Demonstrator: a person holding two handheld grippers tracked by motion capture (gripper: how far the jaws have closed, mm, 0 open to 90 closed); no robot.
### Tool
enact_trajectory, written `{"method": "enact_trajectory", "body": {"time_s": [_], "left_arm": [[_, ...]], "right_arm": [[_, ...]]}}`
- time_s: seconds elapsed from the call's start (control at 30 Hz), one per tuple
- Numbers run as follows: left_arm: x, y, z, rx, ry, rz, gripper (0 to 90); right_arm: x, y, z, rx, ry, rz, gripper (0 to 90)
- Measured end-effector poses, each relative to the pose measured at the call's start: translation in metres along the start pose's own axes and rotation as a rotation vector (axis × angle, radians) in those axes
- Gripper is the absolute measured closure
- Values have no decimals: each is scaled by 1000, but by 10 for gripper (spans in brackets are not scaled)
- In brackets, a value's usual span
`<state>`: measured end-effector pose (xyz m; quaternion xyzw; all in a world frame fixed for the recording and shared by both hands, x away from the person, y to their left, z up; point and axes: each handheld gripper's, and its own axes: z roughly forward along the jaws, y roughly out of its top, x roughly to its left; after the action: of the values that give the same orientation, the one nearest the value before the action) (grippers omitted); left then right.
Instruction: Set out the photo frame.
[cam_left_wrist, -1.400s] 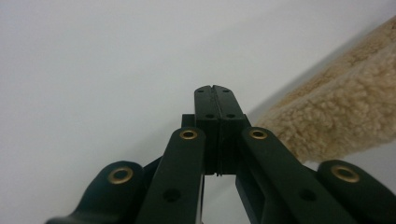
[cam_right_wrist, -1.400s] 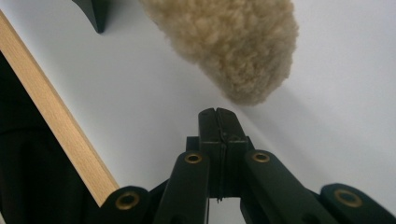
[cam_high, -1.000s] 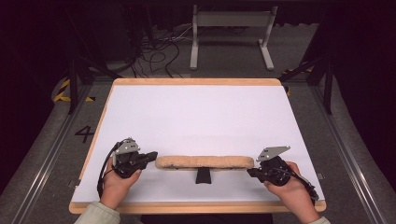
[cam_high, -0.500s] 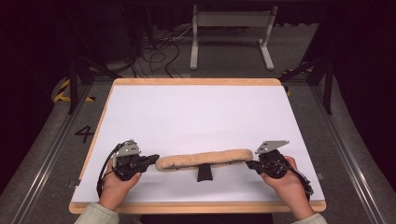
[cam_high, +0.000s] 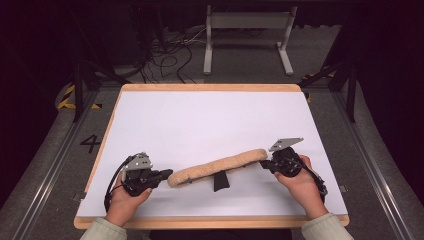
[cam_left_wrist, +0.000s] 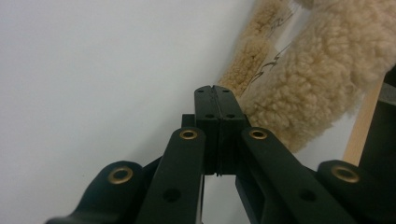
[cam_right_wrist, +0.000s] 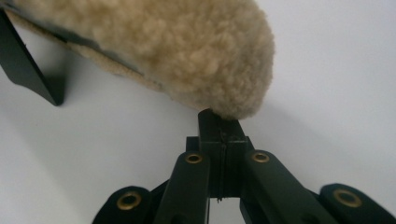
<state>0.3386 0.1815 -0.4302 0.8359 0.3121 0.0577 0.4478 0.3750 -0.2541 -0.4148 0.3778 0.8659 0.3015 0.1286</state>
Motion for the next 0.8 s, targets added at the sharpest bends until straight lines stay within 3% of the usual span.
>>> {"method": "enact_trajectory", "body": {"time_s": [0.67, 0.8], "left_arm": [[-8, 0, 10, 51, -74, 43, 900], [-8, 0, 11, 58, -77, 49, 900]], "right_arm": [[-19, 43, 37, -35, -35, 66, 900], [-23, 47, 43, -49, -12, 103, 900]]}}
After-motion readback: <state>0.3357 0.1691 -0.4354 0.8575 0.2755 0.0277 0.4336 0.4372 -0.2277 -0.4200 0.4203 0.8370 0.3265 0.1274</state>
